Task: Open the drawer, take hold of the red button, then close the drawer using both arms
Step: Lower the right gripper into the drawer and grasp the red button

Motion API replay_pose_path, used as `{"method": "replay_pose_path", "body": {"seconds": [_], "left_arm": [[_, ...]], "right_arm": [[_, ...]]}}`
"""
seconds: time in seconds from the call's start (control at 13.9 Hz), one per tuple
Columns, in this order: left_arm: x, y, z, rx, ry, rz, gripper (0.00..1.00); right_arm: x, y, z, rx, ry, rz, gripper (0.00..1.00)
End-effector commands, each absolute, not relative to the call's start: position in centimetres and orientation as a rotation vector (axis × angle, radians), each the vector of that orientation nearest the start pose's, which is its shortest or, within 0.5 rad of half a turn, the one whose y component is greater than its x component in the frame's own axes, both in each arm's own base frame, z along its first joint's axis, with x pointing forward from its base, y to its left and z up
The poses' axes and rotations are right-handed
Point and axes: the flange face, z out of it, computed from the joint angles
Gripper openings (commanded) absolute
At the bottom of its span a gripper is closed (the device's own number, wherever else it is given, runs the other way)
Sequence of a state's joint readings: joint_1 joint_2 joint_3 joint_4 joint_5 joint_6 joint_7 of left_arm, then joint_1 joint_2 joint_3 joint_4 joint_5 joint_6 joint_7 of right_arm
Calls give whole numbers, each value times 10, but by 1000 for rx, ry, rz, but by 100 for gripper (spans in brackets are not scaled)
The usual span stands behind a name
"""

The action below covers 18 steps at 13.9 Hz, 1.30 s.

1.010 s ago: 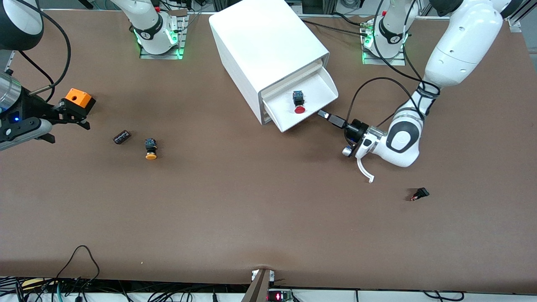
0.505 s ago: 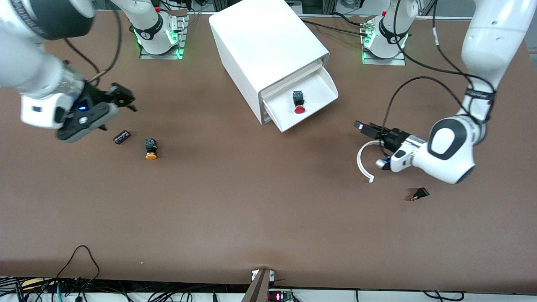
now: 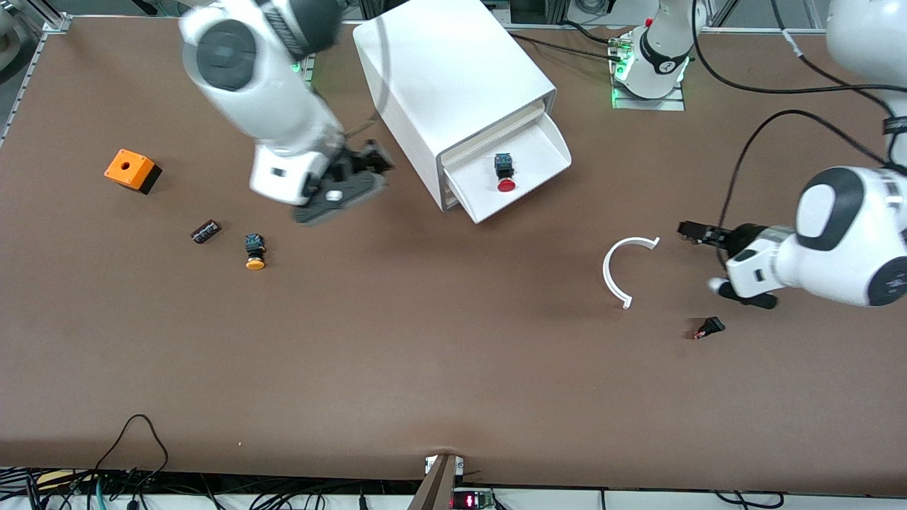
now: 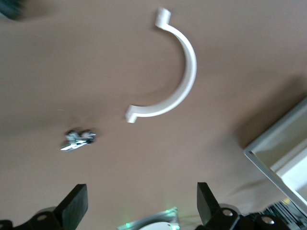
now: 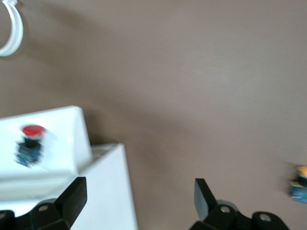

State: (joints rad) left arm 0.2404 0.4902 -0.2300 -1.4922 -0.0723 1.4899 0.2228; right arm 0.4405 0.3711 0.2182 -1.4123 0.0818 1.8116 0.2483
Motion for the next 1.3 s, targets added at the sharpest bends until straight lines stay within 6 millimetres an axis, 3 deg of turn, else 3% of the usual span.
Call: {"method": "replay_pose_path", "body": {"seconds": [0.0,0.14,0.29,0.43,0.65,0.94,1.08,1.23], "left_arm": [[640,41,417,-3233,337,589,100],[641,57,458,-3188,310,397,100],[637,72,484,-3169,278,299,100],[635,73,493,-3126,304,283,100],[628,61,511,-3104,370,256,100],[628,11,532,-3074,421,182,100],[627,5,536,-3062,263,164,100],[623,15,542,-3061,188,153,100]], "right_arm": [[548,464,485,-2935,-421,46,99],[530,510,467,-2981,-339,9,99],[502,552,440,-3029,-299,-32,99],[479,581,420,-3050,-241,-53,98],[456,609,396,-3046,-216,-67,98],[432,635,368,-3067,-177,-130,97],[424,640,363,-3083,-197,-141,96],[420,641,353,-3102,-208,-127,93]]}}
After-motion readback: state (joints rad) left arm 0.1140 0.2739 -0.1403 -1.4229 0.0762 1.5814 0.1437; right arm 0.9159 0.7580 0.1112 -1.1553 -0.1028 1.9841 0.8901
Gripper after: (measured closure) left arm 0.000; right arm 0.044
